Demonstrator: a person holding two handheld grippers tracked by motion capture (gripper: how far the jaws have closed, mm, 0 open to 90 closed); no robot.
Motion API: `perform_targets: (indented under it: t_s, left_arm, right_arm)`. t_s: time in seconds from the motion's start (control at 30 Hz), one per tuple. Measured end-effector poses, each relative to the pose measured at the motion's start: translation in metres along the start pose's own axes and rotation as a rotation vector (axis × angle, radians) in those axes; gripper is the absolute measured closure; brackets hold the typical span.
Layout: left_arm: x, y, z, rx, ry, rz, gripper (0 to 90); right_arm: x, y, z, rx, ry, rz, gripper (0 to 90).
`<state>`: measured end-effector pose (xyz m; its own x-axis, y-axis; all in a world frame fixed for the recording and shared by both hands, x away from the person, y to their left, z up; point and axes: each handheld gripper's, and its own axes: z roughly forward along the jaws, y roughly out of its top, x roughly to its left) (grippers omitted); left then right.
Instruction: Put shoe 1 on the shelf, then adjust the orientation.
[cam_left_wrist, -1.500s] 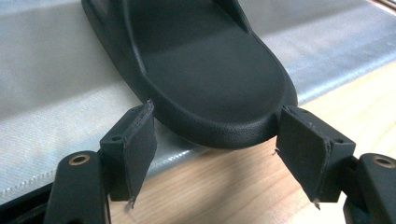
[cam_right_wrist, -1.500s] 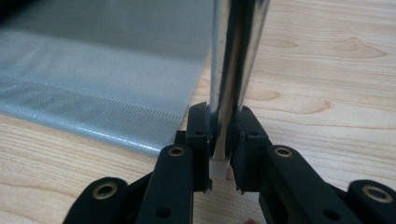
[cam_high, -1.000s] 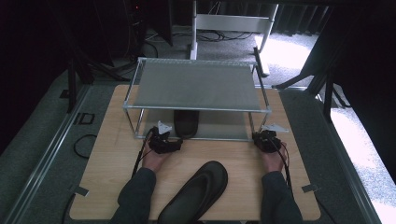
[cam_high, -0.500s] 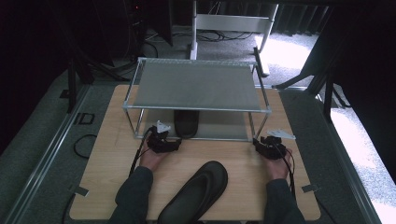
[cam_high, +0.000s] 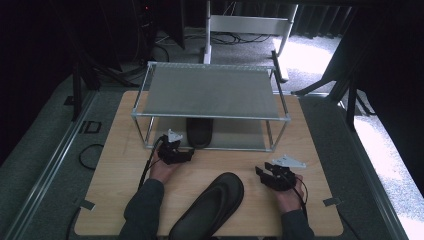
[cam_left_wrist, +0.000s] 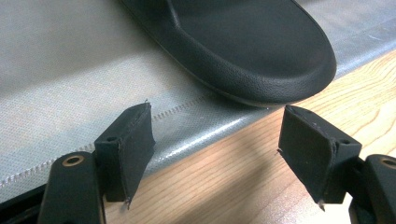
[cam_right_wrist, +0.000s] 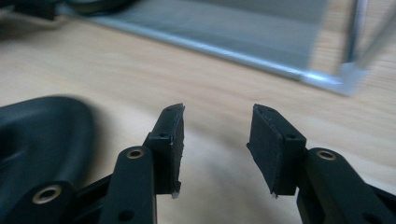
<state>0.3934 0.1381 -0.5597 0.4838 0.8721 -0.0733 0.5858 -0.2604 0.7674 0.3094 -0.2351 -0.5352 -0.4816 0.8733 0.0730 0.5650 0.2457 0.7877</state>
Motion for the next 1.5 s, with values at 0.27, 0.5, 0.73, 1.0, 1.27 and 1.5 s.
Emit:
perform_targets:
  t_s: [0.27,0.5,0.73,1.0,1.27,1.5]
  left_arm:
    - [0.0,0.0,0.0,-0.001,0.003,-0.003,27.2]
    - [0.0,0.0,-0.001,-0.001,0.005,-0.005,27.3]
    - [0.0,-0.001,-0.001,-0.002,0.005,-0.009,27.3]
    - [0.0,-0.001,-0.001,-0.002,0.005,-0.011,27.3]
    - [0.0,-0.001,-0.001,-0.006,0.003,-0.015,27.3]
    - [0.0,-0.001,-0.002,-0.006,0.002,-0.017,27.3]
  right_arm:
    - [0.04,-0.006,-0.005,0.008,0.103,-0.053,53.0]
    - [0.049,-0.008,0.002,0.033,0.143,-0.066,52.0]
    - [0.056,-0.007,0.008,0.048,0.164,-0.073,51.9]
    - [0.06,-0.007,0.018,0.072,0.157,-0.097,56.1]
    - [0.062,0.0,0.026,0.061,0.108,-0.144,63.3]
    - [0.06,0.004,0.033,0.053,0.087,-0.151,63.3]
